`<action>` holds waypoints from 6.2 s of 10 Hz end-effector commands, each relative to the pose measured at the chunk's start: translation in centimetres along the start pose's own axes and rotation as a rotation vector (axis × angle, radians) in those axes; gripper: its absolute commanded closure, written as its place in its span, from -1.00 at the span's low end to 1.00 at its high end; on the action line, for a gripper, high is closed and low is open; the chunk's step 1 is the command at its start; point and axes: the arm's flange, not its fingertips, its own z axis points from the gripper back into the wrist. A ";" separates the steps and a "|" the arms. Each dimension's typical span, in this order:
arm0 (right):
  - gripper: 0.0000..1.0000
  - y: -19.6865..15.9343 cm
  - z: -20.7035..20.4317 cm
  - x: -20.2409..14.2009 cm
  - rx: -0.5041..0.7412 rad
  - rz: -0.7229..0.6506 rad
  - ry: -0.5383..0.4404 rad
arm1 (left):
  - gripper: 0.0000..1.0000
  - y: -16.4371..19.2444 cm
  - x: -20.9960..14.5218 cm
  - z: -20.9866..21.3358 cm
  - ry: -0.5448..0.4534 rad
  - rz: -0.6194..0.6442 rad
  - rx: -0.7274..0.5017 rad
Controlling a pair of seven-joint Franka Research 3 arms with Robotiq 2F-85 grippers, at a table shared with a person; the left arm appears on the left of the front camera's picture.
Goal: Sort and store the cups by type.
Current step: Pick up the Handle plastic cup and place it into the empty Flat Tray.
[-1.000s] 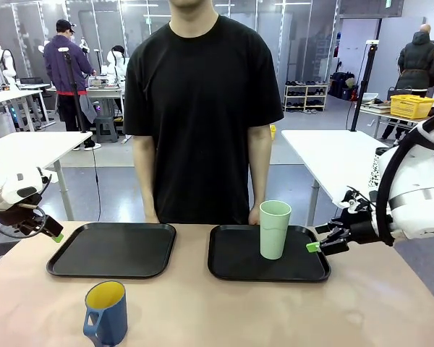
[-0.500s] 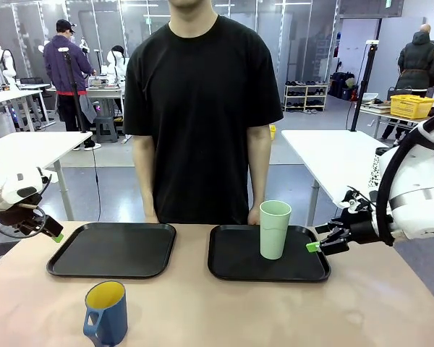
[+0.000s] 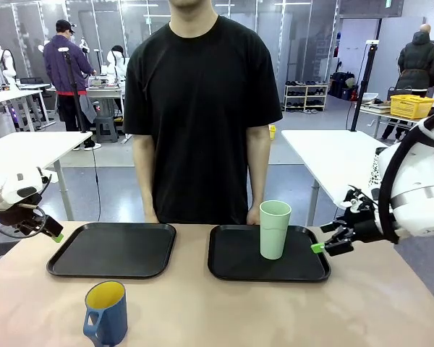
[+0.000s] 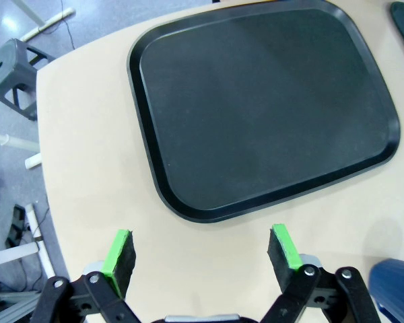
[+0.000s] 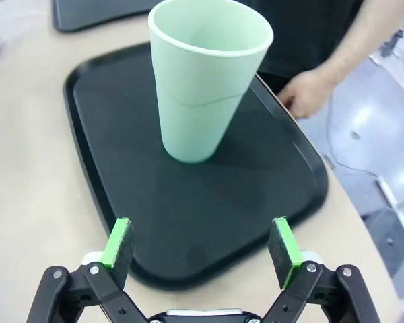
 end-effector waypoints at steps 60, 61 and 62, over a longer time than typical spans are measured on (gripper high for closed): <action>-1.00 7.6 12.4 6.9 0.127 0.136 0.655 | -1.00 -1.9 -8.1 -7.5 -0.656 -1.048 -0.997; -1.00 7.6 12.4 6.9 0.127 0.136 0.655 | -1.00 -1.9 -8.1 -7.5 -0.656 -1.048 -0.997; -1.00 7.6 12.4 6.9 0.127 0.136 0.655 | -1.00 -1.9 -8.1 -7.5 -0.656 -1.048 -0.997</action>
